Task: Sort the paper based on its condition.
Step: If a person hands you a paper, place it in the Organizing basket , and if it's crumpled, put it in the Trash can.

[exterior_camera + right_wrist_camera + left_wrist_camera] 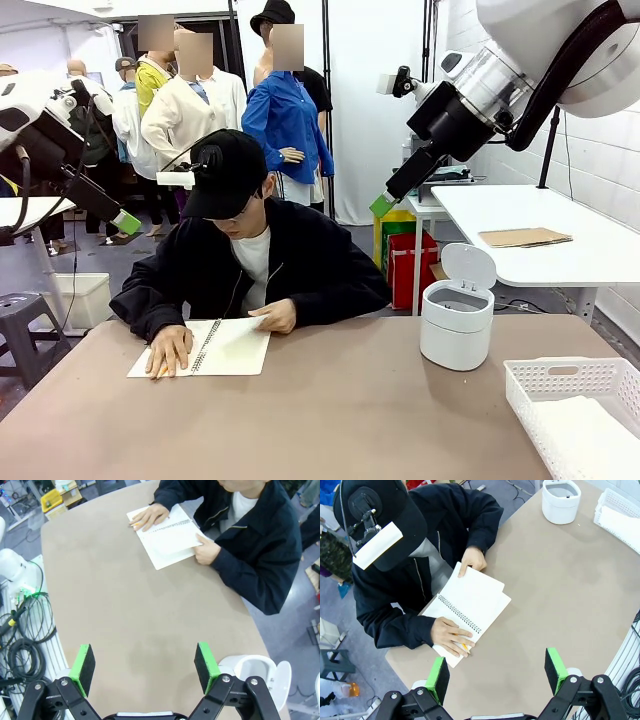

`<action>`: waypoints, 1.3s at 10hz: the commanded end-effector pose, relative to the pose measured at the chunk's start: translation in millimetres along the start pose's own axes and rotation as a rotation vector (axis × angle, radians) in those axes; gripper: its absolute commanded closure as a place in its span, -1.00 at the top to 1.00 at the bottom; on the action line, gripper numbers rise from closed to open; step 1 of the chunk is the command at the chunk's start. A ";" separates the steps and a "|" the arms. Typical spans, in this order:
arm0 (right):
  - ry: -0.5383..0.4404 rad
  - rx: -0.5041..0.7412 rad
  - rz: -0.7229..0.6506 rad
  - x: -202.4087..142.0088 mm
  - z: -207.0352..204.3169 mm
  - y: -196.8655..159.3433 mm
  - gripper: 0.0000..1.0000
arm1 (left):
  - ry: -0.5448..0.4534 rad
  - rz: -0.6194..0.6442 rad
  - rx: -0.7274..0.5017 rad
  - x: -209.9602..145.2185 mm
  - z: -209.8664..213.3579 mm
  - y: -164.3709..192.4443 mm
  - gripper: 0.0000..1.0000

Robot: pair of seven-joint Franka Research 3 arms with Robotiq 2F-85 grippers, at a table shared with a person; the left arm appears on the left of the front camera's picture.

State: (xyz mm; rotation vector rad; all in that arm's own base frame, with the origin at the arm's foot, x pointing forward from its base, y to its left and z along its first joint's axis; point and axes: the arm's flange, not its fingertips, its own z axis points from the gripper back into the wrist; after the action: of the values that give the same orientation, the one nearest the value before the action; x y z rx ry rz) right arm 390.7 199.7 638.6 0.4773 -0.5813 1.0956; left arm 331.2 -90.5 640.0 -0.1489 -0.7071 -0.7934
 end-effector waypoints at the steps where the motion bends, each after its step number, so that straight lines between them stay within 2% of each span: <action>1: 0.004 -0.015 0.004 -0.7 -0.9 -0.6 1.00 | 0.009 0.002 0.007 -1.1 0.3 -0.4 1.00; 13: 0.004 -0.015 0.004 -0.7 -0.9 -0.6 1.00 | 0.009 0.002 0.007 -1.1 0.3 -0.4 1.00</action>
State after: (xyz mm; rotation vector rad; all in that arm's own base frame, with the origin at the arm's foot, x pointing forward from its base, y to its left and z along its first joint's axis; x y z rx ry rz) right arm 390.7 199.7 638.6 0.4773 -0.5813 1.0956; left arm 331.2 -90.5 640.0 -0.1489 -0.7071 -0.7934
